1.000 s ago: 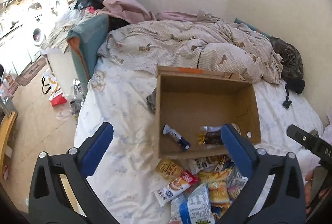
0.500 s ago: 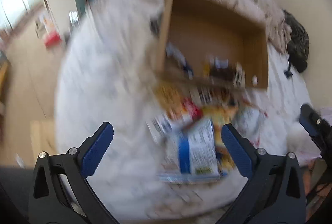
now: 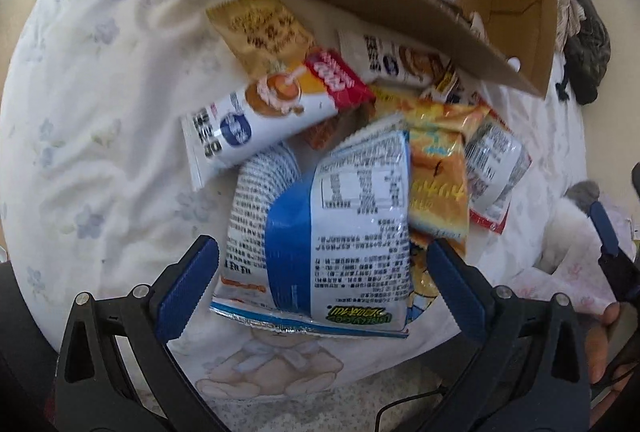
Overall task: Organize snacks
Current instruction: 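Grasp the blue-and-white chip bag with the left tool and lift it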
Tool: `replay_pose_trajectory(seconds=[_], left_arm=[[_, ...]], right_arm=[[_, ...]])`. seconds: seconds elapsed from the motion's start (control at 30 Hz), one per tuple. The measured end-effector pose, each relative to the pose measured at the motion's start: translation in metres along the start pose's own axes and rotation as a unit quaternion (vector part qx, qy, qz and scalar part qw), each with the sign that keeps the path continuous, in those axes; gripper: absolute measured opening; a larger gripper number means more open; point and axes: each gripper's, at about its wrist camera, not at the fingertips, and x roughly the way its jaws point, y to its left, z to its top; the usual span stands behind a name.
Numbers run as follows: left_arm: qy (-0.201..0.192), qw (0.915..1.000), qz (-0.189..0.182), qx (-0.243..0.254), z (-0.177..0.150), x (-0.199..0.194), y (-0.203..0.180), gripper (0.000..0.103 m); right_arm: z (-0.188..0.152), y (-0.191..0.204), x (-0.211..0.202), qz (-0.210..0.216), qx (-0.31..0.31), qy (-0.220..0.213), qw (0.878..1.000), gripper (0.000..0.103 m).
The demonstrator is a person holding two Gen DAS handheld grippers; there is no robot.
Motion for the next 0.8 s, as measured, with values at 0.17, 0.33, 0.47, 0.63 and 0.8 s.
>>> replay_pose_trajectory(seconds=[0.17, 0.33, 0.47, 0.63, 0.8], left_arm=[[0.008, 0.9998, -0.009, -0.018, -0.005, 0.002, 0.009, 0.076], [0.001, 0.9998, 0.010, 0.020, -0.013, -0.015, 0.000, 0.055], [-0.035, 0.9973, 0.014, 0.063, -0.028, -0.045, -0.015, 0.054], [-0.127, 0.9858, 0.054, 0.095, -0.029, -0.092, -0.024, 0.054], [-0.180, 0.9726, 0.120, 0.086, -0.015, -0.111, -0.015, 0.054]], right_arm=[[0.000, 0.006, 0.007, 0.005, -0.008, 0.014, 1.000, 0.097], [-0.002, 0.009, 0.009, 0.005, -0.017, 0.018, 1.000, 0.097], [-0.003, 0.002, 0.010, 0.002, -0.006, 0.023, 1.000, 0.097], [-0.002, -0.010, 0.013, -0.003, 0.026, 0.031, 0.999, 0.097], [0.002, -0.020, 0.034, -0.024, 0.054, 0.061, 0.996, 0.097]])
